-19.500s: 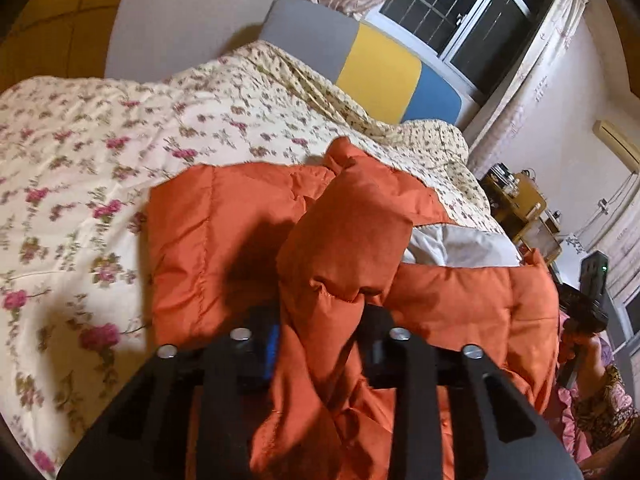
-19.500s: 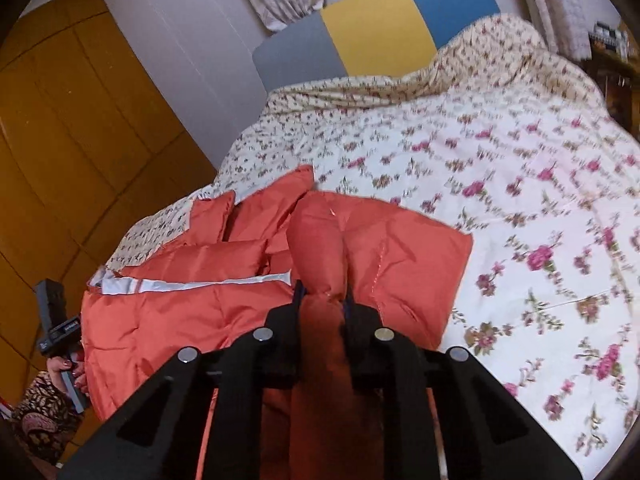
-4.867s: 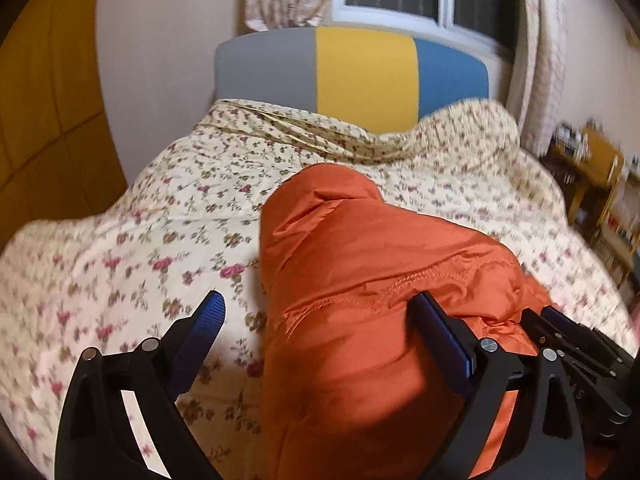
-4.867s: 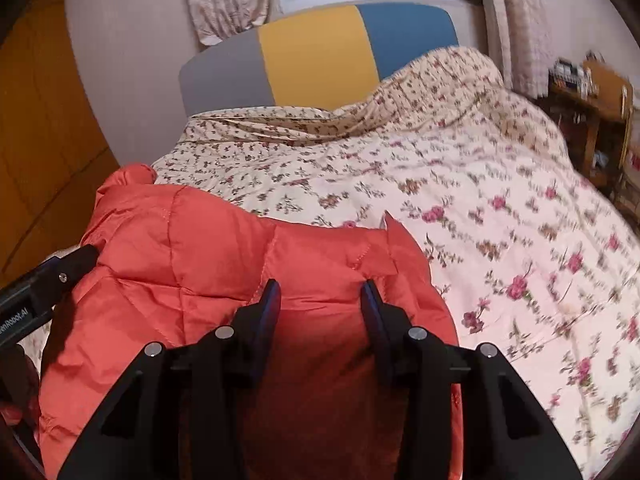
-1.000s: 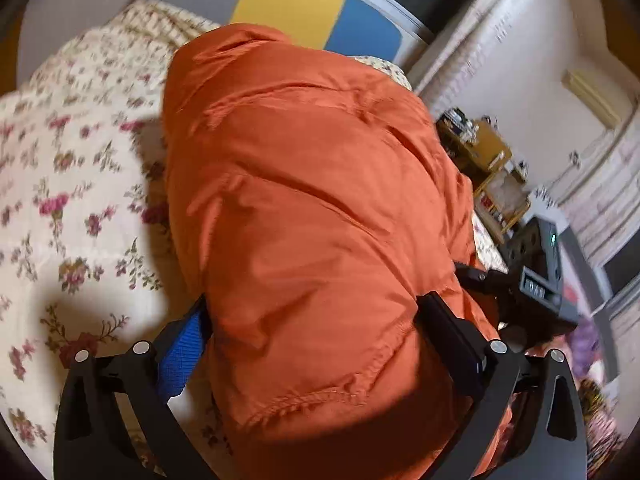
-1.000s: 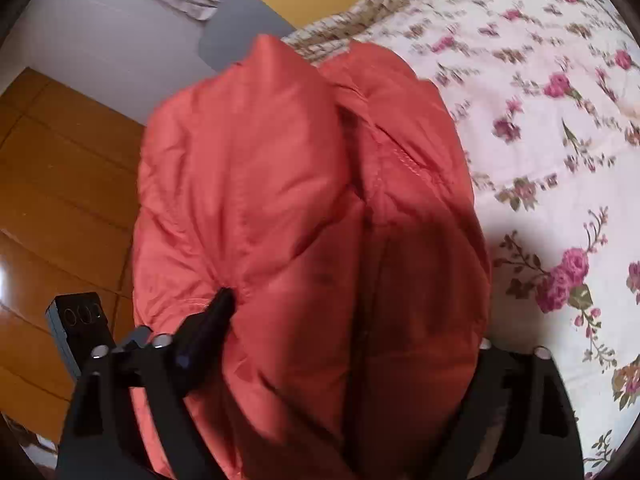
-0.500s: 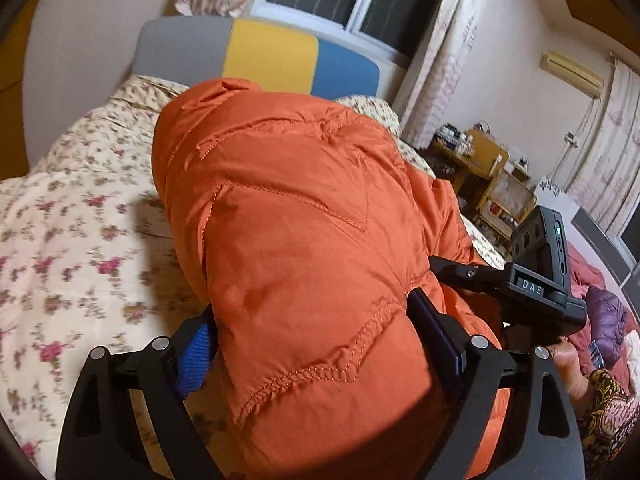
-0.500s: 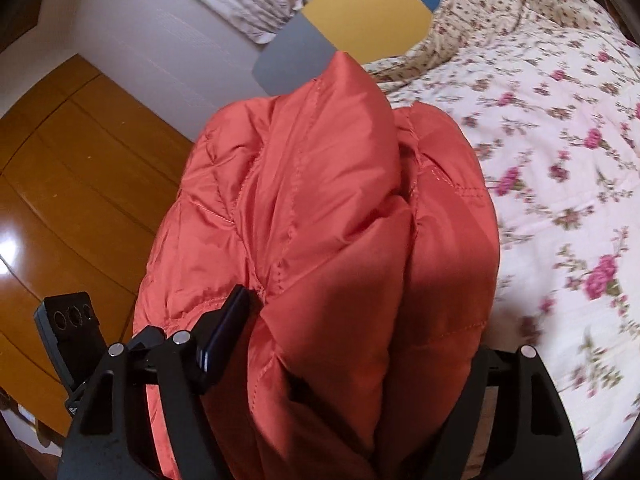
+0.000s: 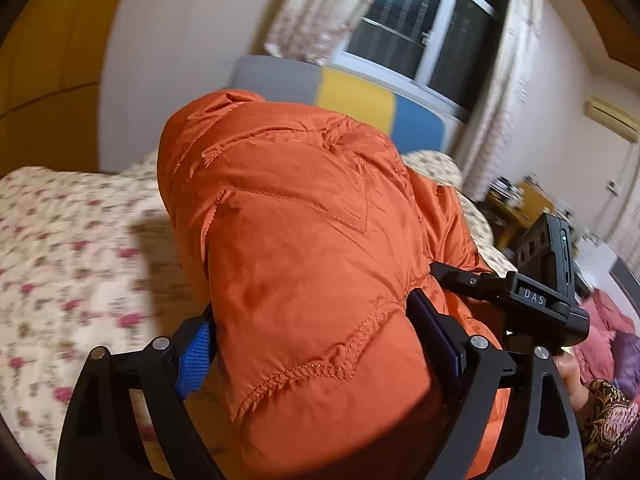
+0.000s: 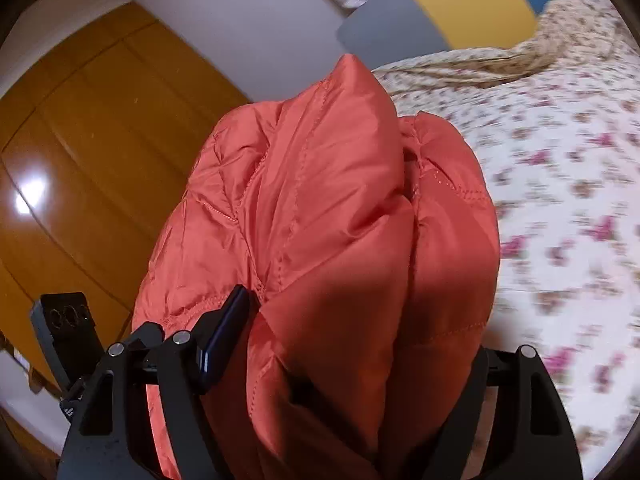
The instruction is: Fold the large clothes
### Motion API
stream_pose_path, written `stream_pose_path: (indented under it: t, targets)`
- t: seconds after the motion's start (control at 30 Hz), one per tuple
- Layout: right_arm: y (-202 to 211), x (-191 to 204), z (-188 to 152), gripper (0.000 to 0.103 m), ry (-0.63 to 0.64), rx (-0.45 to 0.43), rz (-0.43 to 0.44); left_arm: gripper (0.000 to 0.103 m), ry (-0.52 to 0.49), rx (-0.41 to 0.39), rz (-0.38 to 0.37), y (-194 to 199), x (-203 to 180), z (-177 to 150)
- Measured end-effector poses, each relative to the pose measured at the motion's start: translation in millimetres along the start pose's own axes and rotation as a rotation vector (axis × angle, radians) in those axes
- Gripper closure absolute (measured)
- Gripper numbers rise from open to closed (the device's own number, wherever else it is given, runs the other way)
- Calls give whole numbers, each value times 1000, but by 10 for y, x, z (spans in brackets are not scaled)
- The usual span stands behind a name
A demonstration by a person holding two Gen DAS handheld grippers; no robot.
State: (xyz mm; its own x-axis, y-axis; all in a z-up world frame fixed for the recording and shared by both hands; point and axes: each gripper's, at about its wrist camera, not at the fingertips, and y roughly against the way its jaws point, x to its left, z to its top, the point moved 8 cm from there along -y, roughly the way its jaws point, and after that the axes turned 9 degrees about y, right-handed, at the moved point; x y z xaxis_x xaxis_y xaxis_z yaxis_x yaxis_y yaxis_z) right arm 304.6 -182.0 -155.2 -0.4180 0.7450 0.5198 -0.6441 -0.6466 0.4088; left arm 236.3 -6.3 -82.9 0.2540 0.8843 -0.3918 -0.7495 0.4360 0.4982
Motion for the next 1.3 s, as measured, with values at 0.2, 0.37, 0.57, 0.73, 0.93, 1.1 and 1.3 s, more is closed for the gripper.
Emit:
stream_pose_path:
  t: [0.2, 0.37, 0.57, 0.73, 0.93, 1.1, 1.3]
  targets:
    - [-716, 308, -120, 28, 96, 76, -14, 15, 50, -37, 128, 160, 683, 42]
    - [-1012, 107, -285, 20, 125, 112, -114, 12, 102, -13, 158, 64, 1046, -194]
    - [-796, -69, -430, 16, 60, 100, -158, 6, 50, -44, 213, 6, 984, -345]
    - [-268, 85, -200, 16, 76, 20, -247, 5, 85, -33, 290, 219, 982, -162]
    - [-279, 450, 421, 39, 253, -53, -357, 3, 121, -126, 381, 304, 903, 424]
    - [-984, 376, 594, 58, 310, 68, -394, 3, 113, -62, 508, -172, 1017, 734]
    - [-1363, -53, 385, 60, 252, 126, -428, 3, 87, 45, 558, -701, 1210, 579]
